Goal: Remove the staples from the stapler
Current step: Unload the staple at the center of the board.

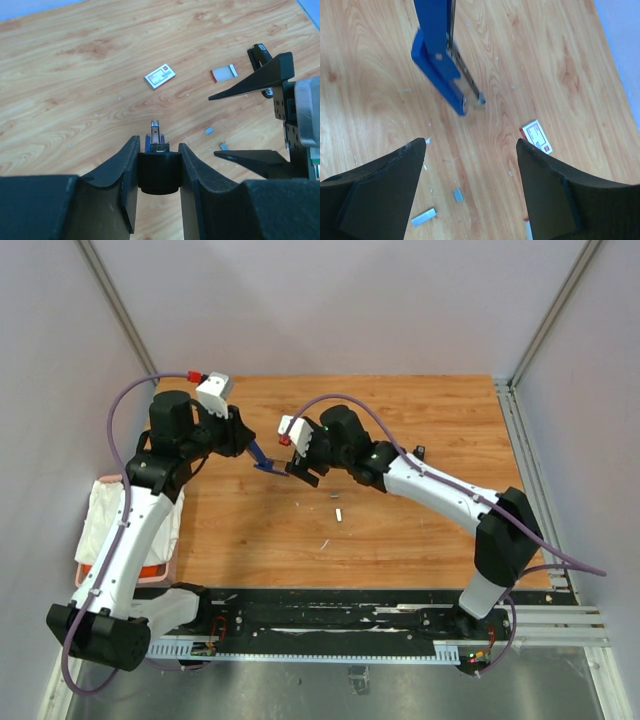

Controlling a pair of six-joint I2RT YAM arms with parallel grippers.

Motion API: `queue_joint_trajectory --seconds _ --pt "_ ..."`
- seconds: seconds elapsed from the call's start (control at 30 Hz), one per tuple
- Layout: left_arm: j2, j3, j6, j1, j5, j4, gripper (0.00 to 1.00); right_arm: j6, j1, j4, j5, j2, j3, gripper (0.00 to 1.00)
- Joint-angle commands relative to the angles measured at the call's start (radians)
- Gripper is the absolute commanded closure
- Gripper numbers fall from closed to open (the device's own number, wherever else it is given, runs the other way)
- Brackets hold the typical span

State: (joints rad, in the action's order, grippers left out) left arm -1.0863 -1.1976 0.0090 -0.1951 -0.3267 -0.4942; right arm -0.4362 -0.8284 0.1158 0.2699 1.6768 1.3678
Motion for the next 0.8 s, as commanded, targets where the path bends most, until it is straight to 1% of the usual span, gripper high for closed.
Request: queue_joint_trajectory --seconds 0.0,0.1,0.27,0.4,0.5,0.6,0.7,0.77 --pt "-0.009 -0.022 -0.12 -0.005 -0.057 0.106 1.0 0.014 -0.028 0.018 0.062 0.053 0.06 0.24" --pt "-0.02 -0.037 -0.137 -0.003 -0.112 0.107 1.0 0.012 -0.028 0.026 0.092 0.078 0.074 0.24" --pt "-0.015 -0.04 -0.173 0.007 -0.114 0.115 1.0 0.032 -0.032 0.003 0.181 0.081 0.056 0.23" --pt "-0.027 -0.026 -0.225 0.019 -0.206 0.154 1.0 0.043 -0.051 -0.01 0.139 0.119 0.085 0.23" --pt "-0.026 -0.002 -0.271 0.025 -0.271 0.198 1.0 0.052 -0.056 0.016 0.1 0.157 0.133 0.23" --pt "-0.018 0.006 -0.282 0.026 -0.293 0.212 1.0 0.064 -0.062 0.023 0.045 0.179 0.154 0.3" --pt "-0.006 0.02 -0.283 0.028 -0.292 0.219 1.0 0.079 -0.066 0.015 0.011 0.188 0.158 0.43" --pt "-0.002 0.031 -0.282 0.028 -0.285 0.223 1.0 0.101 -0.066 0.01 -0.012 0.191 0.159 0.47"
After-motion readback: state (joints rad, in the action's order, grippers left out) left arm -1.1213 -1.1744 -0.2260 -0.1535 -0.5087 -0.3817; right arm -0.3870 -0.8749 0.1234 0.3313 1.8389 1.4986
